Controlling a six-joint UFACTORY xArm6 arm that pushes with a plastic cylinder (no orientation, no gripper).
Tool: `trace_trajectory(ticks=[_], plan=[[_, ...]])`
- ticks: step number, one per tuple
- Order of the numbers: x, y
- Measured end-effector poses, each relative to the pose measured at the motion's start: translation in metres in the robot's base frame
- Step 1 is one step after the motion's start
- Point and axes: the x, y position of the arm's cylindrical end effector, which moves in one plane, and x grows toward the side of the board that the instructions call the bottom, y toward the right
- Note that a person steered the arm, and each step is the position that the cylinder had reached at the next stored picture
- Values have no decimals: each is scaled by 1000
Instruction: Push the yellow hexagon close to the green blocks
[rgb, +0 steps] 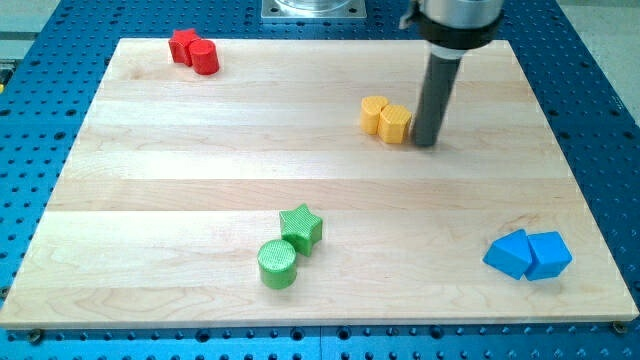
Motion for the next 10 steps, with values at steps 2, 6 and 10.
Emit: trace_trajectory(ticks=[2, 6, 10], plan=[[-16, -33], [35, -152], [20, -164]])
